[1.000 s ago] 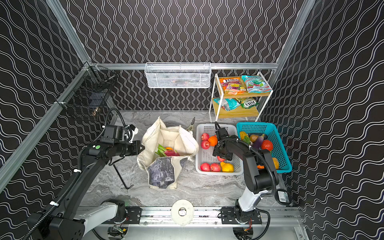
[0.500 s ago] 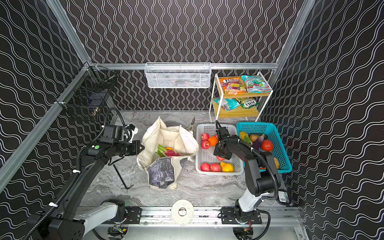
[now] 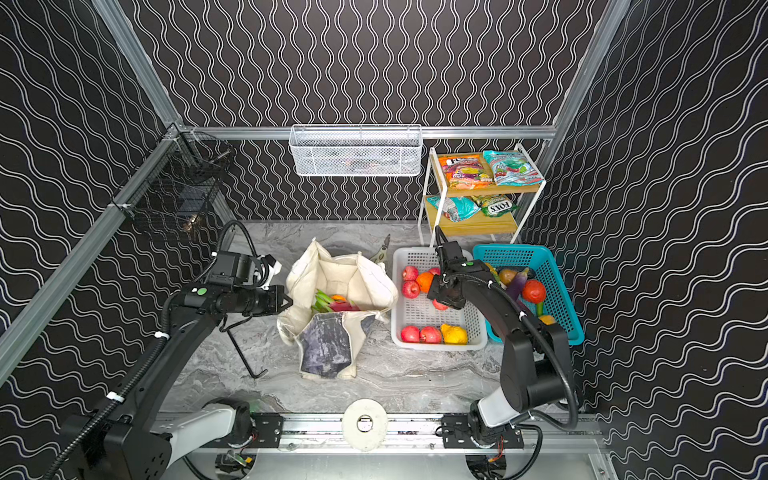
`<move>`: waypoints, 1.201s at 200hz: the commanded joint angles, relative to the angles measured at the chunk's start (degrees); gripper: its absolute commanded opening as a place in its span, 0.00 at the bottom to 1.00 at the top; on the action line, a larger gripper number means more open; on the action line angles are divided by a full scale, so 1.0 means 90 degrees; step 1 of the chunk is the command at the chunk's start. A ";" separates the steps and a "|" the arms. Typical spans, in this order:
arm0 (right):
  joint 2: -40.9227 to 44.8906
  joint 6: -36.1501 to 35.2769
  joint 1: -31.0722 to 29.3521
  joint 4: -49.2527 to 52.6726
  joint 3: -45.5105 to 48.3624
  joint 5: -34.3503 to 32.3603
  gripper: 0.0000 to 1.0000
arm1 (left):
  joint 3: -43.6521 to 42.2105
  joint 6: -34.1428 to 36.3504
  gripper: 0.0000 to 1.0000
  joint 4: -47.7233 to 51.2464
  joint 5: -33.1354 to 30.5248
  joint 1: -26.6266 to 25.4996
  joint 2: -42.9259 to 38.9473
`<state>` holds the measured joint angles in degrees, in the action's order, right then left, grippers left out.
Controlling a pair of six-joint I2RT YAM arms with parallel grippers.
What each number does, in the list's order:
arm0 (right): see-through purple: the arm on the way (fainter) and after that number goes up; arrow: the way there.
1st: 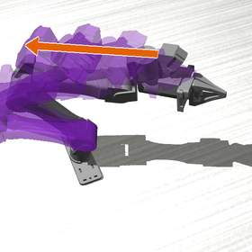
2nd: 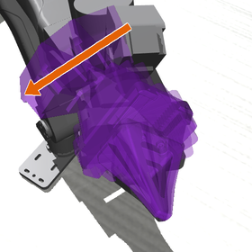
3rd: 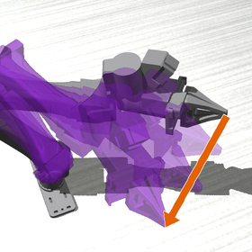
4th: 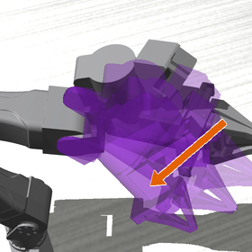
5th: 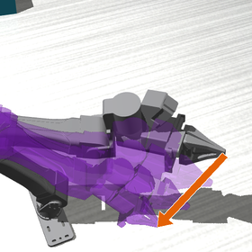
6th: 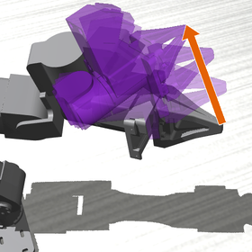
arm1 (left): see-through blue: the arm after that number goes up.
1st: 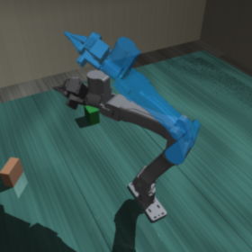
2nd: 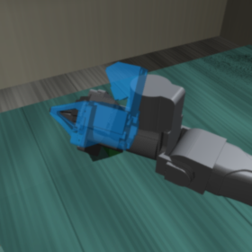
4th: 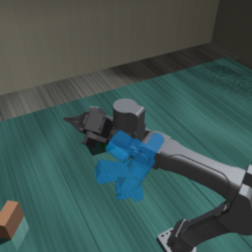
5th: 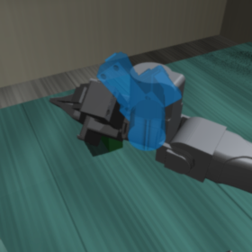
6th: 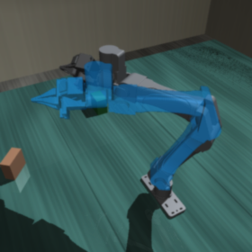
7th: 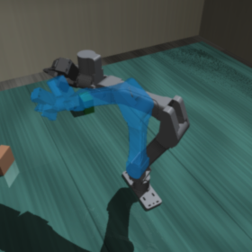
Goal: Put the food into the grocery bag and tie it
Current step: 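Lift the red apple and carry it into the tote bag with the right gripper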
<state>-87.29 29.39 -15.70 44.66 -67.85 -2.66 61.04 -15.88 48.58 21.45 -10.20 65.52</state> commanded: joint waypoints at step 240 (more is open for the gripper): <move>-0.2168 -0.0039 -0.4196 0.1117 -0.5321 0.0363 0.51 | 0.0289 0.0251 0.00 0.0599 0.0419 -0.0019 -0.0267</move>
<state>-104.01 30.37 -52.49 55.11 -114.34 -0.95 63.09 -14.66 52.36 24.18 -10.20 63.31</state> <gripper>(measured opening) 0.562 0.058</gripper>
